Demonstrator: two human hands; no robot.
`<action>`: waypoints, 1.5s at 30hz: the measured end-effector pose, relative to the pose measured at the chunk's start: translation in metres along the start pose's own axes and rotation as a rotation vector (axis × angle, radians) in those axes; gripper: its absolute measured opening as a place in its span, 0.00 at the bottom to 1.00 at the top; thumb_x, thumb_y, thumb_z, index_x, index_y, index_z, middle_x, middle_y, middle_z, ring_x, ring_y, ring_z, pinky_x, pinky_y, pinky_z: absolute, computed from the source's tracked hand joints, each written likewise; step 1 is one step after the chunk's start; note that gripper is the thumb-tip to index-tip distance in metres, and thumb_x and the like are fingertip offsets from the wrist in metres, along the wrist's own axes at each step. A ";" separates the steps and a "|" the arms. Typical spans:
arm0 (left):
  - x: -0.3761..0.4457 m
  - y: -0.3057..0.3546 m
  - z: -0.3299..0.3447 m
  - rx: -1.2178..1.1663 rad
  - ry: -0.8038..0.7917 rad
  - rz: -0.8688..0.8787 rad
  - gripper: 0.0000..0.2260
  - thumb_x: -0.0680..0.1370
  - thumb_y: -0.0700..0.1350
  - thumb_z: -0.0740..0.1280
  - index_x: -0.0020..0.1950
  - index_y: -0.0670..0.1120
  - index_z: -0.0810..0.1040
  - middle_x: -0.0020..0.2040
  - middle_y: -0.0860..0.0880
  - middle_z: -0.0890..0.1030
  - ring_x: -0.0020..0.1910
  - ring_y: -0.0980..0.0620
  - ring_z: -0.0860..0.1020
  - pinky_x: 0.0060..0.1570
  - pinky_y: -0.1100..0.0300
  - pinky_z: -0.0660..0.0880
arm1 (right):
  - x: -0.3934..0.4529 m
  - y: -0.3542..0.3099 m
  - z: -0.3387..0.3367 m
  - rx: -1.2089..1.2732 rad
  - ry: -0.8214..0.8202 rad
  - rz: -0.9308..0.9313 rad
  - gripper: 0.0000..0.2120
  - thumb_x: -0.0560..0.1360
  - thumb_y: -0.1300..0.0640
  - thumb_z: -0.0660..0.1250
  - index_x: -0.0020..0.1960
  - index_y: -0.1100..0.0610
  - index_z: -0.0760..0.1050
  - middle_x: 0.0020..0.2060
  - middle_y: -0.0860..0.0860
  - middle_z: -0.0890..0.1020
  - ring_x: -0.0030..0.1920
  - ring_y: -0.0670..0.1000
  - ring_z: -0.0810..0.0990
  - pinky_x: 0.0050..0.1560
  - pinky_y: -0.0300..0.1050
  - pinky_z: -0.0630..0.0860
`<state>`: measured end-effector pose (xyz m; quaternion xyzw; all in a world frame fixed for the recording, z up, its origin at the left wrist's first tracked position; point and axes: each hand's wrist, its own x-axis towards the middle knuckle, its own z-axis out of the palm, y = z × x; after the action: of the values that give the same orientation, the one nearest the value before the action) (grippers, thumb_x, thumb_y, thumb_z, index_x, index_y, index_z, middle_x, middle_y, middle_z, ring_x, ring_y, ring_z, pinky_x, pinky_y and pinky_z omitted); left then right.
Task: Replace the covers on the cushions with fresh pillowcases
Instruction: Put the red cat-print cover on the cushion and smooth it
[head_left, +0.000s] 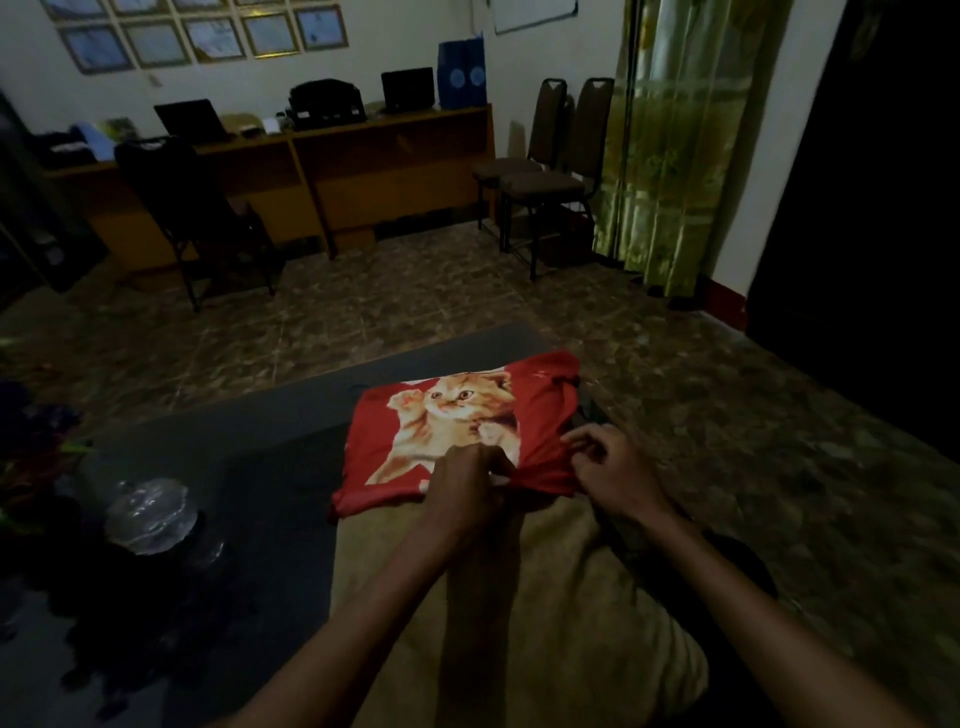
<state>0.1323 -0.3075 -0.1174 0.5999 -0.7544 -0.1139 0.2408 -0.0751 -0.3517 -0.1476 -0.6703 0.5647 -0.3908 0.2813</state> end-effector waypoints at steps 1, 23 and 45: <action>-0.009 -0.002 -0.002 -0.020 -0.014 0.008 0.09 0.76 0.38 0.73 0.55 0.46 0.84 0.51 0.50 0.85 0.42 0.65 0.79 0.43 0.72 0.76 | 0.003 -0.007 0.006 0.037 0.027 0.029 0.10 0.71 0.57 0.67 0.45 0.41 0.79 0.46 0.46 0.81 0.47 0.47 0.81 0.52 0.48 0.79; -0.034 -0.074 -0.035 -0.099 0.251 -0.233 0.04 0.78 0.42 0.69 0.44 0.46 0.82 0.40 0.51 0.83 0.37 0.57 0.81 0.39 0.54 0.81 | 0.020 -0.057 0.079 -0.226 0.038 -0.005 0.07 0.74 0.45 0.73 0.50 0.45 0.84 0.54 0.45 0.80 0.59 0.52 0.74 0.63 0.52 0.66; -0.059 -0.117 -0.029 -0.151 0.463 -0.428 0.08 0.77 0.46 0.71 0.38 0.48 0.77 0.36 0.53 0.79 0.35 0.53 0.78 0.35 0.52 0.77 | 0.026 -0.082 0.059 -0.503 -0.323 -0.255 0.07 0.73 0.46 0.74 0.48 0.46 0.83 0.48 0.45 0.77 0.50 0.47 0.77 0.54 0.48 0.75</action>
<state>0.2565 -0.2770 -0.1596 0.7355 -0.5256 -0.0781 0.4204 0.0200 -0.3642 -0.1067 -0.8376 0.5029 -0.1595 0.1415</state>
